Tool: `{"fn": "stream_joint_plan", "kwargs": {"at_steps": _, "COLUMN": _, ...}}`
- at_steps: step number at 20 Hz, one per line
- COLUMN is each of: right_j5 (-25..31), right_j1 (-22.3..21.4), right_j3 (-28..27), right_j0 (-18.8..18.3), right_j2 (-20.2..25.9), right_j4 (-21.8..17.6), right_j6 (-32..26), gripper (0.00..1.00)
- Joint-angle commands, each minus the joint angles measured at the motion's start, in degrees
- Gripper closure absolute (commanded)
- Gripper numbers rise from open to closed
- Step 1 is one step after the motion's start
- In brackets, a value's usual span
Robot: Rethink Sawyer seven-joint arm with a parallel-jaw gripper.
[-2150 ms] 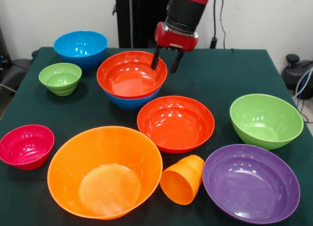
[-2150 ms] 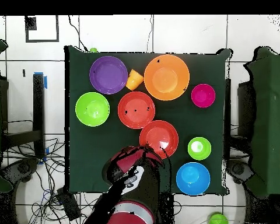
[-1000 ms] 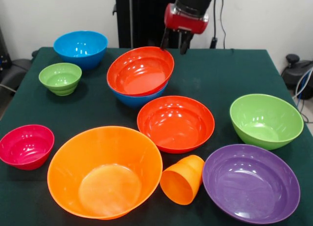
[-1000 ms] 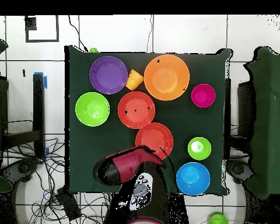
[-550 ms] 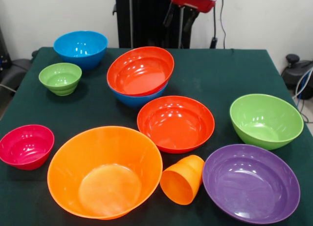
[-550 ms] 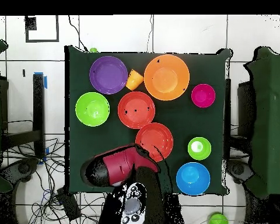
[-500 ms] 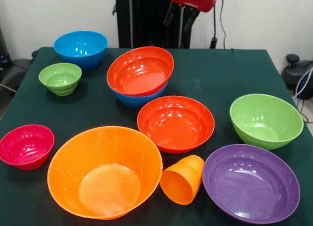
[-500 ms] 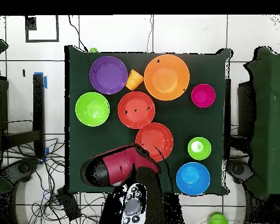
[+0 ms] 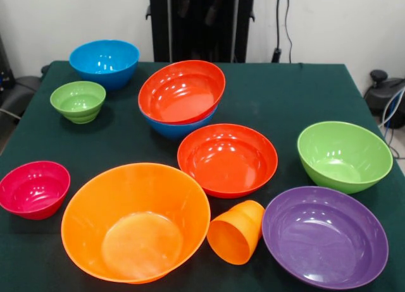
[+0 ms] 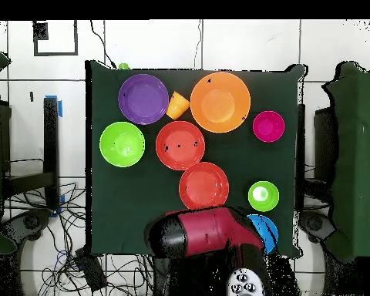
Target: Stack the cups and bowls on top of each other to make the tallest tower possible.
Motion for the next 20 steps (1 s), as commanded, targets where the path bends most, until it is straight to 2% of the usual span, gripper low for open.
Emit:
{"fn": "stream_joint_plan", "kwargs": {"at_steps": 1, "right_j5": -5.45, "right_j1": -3.21, "right_j3": 11.01, "right_j0": -12.81, "right_j2": 12.13, "right_j4": -6.41, "right_j6": -26.76, "gripper": 0.00}}
{"fn": "stream_joint_plan", "kwargs": {"at_steps": 3, "right_j5": -5.15, "right_j1": -3.30, "right_j3": 12.51, "right_j0": -18.38, "right_j2": 15.80, "right_j4": -6.71, "right_j6": -29.80, "gripper": 0.00}}
{"fn": "stream_joint_plan", "kwargs": {"at_steps": 7, "right_j5": -2.51, "right_j1": -2.30, "right_j3": 14.11, "right_j0": -26.77, "right_j2": 20.56, "right_j4": -7.23, "right_j6": -33.42, "gripper": 0.00}}
{"fn": "stream_joint_plan", "kwargs": {"at_steps": 13, "right_j5": -3.99, "right_j1": 2.74, "right_j3": 16.85, "right_j0": -34.80, "right_j2": 22.63, "right_j4": -11.43, "right_j6": -33.04, "gripper": 0.00}}
{"fn": "stream_joint_plan", "kwargs": {"at_steps": 15, "right_j5": -5.65, "right_j1": 6.21, "right_j3": 16.41, "right_j0": -35.62, "right_j2": 21.97, "right_j4": -13.82, "right_j6": -30.81, "gripper": 0.00}}
{"fn": "stream_joint_plan", "kwargs": {"at_steps": 20, "right_j5": -11.57, "right_j1": 15.58, "right_j3": 12.77, "right_j0": -34.03, "right_j2": 17.71, "right_j4": -22.47, "right_j6": -22.32, "gripper": 0.00}}
